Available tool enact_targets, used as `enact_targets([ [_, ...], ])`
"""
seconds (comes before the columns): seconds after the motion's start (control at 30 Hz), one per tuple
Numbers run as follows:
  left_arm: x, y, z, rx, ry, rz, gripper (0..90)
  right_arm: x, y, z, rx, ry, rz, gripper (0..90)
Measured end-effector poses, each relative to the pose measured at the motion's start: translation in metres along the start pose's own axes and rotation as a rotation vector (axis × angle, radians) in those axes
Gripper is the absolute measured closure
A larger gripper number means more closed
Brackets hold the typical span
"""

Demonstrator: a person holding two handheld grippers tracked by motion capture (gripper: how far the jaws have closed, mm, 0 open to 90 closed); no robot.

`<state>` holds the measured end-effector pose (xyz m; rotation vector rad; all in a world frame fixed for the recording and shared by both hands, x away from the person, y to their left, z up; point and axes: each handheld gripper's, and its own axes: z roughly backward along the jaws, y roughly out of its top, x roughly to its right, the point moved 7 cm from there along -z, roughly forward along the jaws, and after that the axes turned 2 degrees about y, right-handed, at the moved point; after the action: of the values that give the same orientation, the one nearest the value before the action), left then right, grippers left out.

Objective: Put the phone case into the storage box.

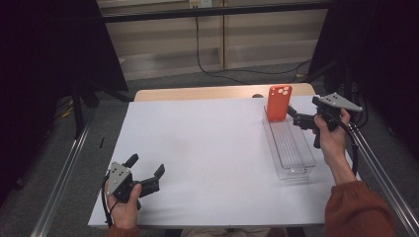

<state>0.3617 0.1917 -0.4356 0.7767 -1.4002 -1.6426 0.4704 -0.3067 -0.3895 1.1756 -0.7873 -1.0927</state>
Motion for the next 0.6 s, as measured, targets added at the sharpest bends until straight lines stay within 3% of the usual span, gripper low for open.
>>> enact_targets([
  [0.6,0.002,0.000,0.001,0.006,0.000,0.005,2.3,-0.009,-0.009,0.029,0.041,0.004,0.019,0.2],
])
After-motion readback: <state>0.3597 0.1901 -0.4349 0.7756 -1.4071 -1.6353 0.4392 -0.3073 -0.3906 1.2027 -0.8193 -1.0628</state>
